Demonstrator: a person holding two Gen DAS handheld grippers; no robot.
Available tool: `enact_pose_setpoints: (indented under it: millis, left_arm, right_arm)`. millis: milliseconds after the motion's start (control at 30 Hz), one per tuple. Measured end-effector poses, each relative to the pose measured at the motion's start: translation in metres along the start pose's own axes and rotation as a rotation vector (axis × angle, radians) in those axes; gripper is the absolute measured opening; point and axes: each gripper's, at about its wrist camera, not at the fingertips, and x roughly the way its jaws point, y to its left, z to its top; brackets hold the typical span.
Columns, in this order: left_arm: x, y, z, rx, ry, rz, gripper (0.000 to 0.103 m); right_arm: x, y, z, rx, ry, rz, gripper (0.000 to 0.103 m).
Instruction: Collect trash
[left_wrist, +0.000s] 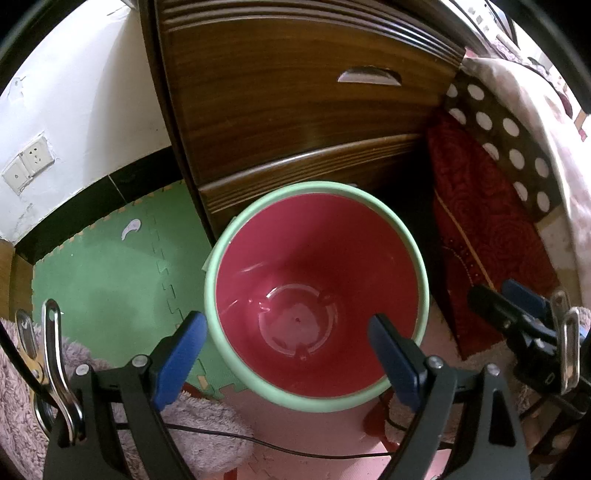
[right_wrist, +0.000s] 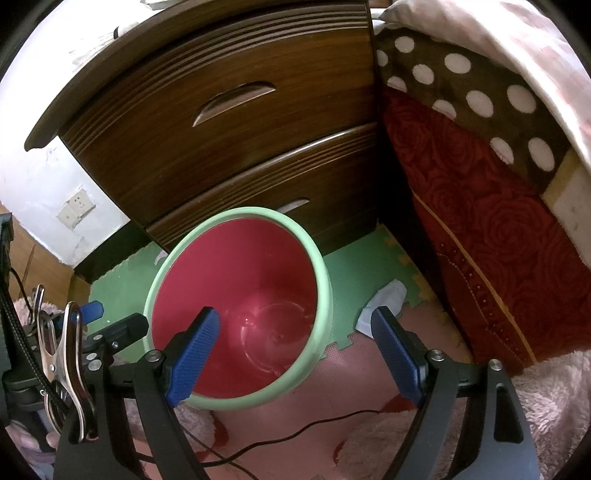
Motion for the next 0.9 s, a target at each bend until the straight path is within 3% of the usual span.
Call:
enact_pose_setpoints:
  millis: [900]
  left_arm:
    - [0.001,0.0029,-0.0027,-0.003,0.002,-0.002,0.092]
  right_arm:
    - [0.0017,-0.0002,-0.0015,0.011,0.006,0.004,0.086]
